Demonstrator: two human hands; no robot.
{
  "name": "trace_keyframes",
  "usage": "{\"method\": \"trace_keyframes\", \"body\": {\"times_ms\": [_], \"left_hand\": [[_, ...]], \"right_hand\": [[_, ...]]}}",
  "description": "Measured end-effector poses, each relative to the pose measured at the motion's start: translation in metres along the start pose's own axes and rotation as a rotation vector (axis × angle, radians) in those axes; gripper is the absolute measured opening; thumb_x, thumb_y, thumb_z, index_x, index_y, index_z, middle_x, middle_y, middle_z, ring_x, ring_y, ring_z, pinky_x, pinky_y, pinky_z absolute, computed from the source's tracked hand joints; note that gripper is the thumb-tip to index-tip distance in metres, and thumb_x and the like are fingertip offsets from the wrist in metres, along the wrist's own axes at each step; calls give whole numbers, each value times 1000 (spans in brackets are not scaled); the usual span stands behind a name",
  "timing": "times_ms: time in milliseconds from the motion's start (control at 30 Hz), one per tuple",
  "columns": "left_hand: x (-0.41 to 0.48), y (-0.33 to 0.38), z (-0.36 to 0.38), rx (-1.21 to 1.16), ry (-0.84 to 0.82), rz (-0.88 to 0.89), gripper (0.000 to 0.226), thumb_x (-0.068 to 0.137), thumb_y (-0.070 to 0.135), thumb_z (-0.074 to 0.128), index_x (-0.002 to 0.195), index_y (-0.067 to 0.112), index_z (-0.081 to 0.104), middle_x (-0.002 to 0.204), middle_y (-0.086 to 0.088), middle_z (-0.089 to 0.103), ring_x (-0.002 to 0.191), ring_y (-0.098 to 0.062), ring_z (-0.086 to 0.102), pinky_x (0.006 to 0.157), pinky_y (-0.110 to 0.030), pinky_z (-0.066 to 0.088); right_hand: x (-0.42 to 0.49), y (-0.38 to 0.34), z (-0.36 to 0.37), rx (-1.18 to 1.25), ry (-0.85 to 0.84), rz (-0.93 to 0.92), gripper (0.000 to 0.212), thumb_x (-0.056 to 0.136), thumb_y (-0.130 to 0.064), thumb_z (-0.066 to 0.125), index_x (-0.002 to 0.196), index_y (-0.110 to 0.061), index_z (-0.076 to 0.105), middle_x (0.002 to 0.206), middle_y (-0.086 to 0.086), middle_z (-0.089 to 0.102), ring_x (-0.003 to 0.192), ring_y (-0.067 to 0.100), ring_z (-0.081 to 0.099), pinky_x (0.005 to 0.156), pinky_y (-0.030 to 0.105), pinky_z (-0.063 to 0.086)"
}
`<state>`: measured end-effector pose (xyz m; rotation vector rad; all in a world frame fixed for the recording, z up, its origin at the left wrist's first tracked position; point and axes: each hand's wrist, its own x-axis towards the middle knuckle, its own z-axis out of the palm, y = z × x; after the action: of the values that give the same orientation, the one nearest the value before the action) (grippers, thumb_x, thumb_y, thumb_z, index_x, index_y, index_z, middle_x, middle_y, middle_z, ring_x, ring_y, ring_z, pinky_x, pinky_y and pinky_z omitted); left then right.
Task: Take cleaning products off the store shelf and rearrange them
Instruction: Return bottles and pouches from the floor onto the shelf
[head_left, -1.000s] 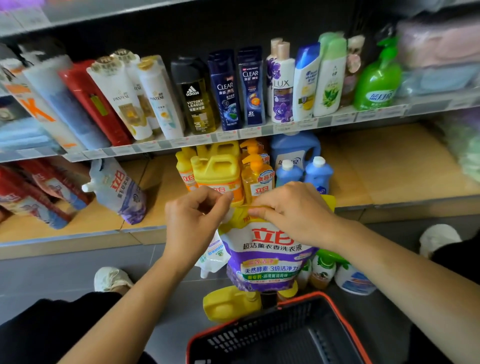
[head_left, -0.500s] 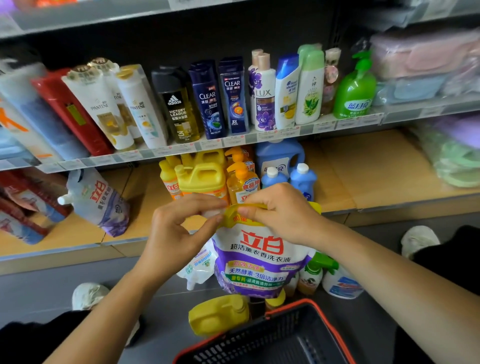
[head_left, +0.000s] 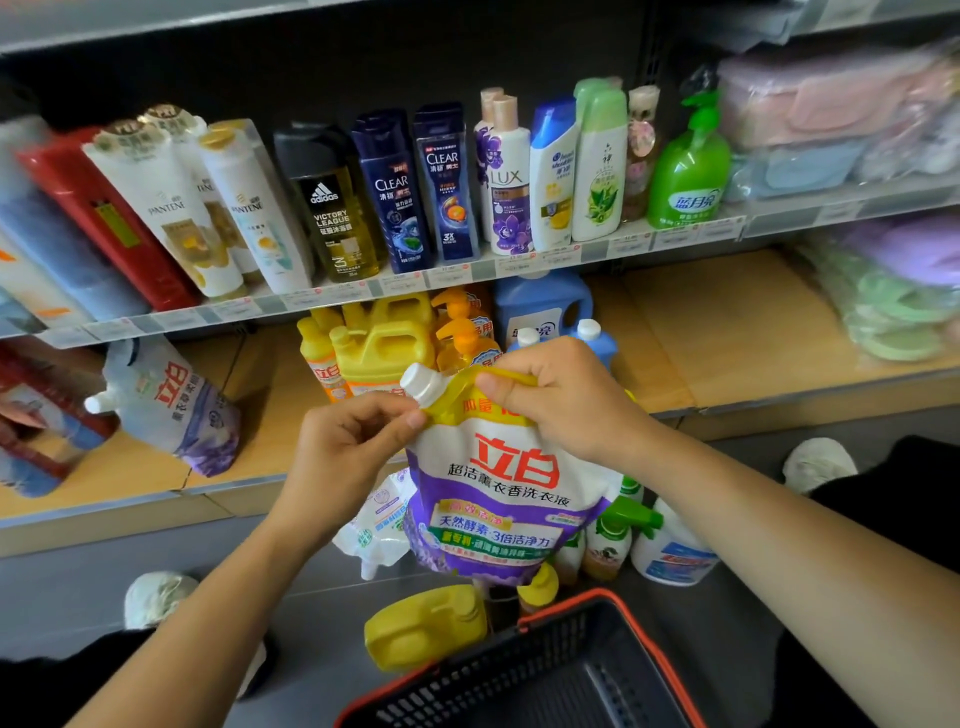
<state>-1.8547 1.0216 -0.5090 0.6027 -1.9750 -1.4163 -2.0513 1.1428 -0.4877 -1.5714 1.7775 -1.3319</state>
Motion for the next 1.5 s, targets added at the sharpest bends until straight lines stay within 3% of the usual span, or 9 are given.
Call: {"method": "trace_keyframes", "body": {"times_ms": [267, 467, 600, 767, 933, 1067, 1267, 1433, 1500], "left_hand": [[-2, -4, 21, -11, 43, 5, 25, 84, 23, 69, 73, 1, 70, 67, -6, 69, 62, -8, 59, 56, -19, 48], [-5, 8, 28, -75, 114, -55, 16, 79, 27, 70, 76, 12, 75, 72, 0, 76, 65, -6, 66, 57, -17, 51], [-9, 12, 30, -75, 109, -69, 14, 78, 28, 71, 78, 14, 77, 78, -9, 77, 72, -18, 71, 62, -32, 58], [-11, 13, 28, -70, 74, -74, 18, 80, 29, 70, 78, 12, 76, 78, -11, 76, 70, -16, 69, 60, -27, 56], [-11, 11, 23, -69, 169, -75, 22, 80, 30, 73, 72, 9, 76, 77, -18, 71, 69, -16, 60, 62, -33, 49], [-7, 18, 22, -216, 238, -114, 14, 77, 28, 75, 70, 16, 79, 70, -3, 74, 63, -11, 67, 53, -24, 52], [0, 26, 13, -379, 283, -212, 34, 71, 26, 80, 86, -3, 70, 75, -12, 64, 54, -18, 59, 51, -22, 51], [-1, 29, 14, -346, 238, -174, 21, 73, 12, 80, 85, -3, 70, 64, -7, 70, 52, -15, 67, 54, -21, 55], [2, 30, 8, -328, 204, -126, 11, 80, 6, 78, 90, 3, 75, 74, -9, 76, 62, -16, 72, 62, -22, 58]], "right_hand": [[3, 6, -4, -221, 21, -40, 42, 92, -34, 70, 65, -3, 65, 59, 13, 57, 56, 20, 50, 59, 46, 44], [-3, 7, 4, -123, 39, -4, 24, 85, -41, 76, 105, -27, 80, 92, -9, 78, 86, 9, 71, 76, 44, 57], [-3, 7, 12, -187, 147, -56, 48, 93, -47, 58, 76, -5, 75, 53, 5, 53, 51, 13, 45, 54, 44, 43], [0, 5, 9, -202, 111, -51, 49, 98, -38, 62, 62, -5, 58, 51, -1, 43, 51, 11, 40, 55, 48, 40], [1, 4, -3, -481, 234, -115, 33, 83, -37, 75, 112, -21, 73, 108, -1, 67, 104, 24, 59, 90, 47, 41], [-13, 1, 17, -486, 492, -259, 25, 78, -22, 83, 96, -9, 73, 92, 7, 59, 90, 28, 58, 79, 42, 45], [-34, -9, 68, 17, 88, 4, 85, 69, -42, 89, 143, -20, 54, 130, -6, 64, 114, 7, 63, 97, 34, 54], [-24, -5, 77, 71, 145, -20, 14, 90, -12, 72, 99, -1, 71, 86, 17, 71, 82, 31, 69, 76, 54, 55], [-18, -1, 73, 117, 183, 21, 28, 96, -11, 65, 85, 15, 62, 79, 36, 61, 75, 41, 63, 72, 61, 48]]}}
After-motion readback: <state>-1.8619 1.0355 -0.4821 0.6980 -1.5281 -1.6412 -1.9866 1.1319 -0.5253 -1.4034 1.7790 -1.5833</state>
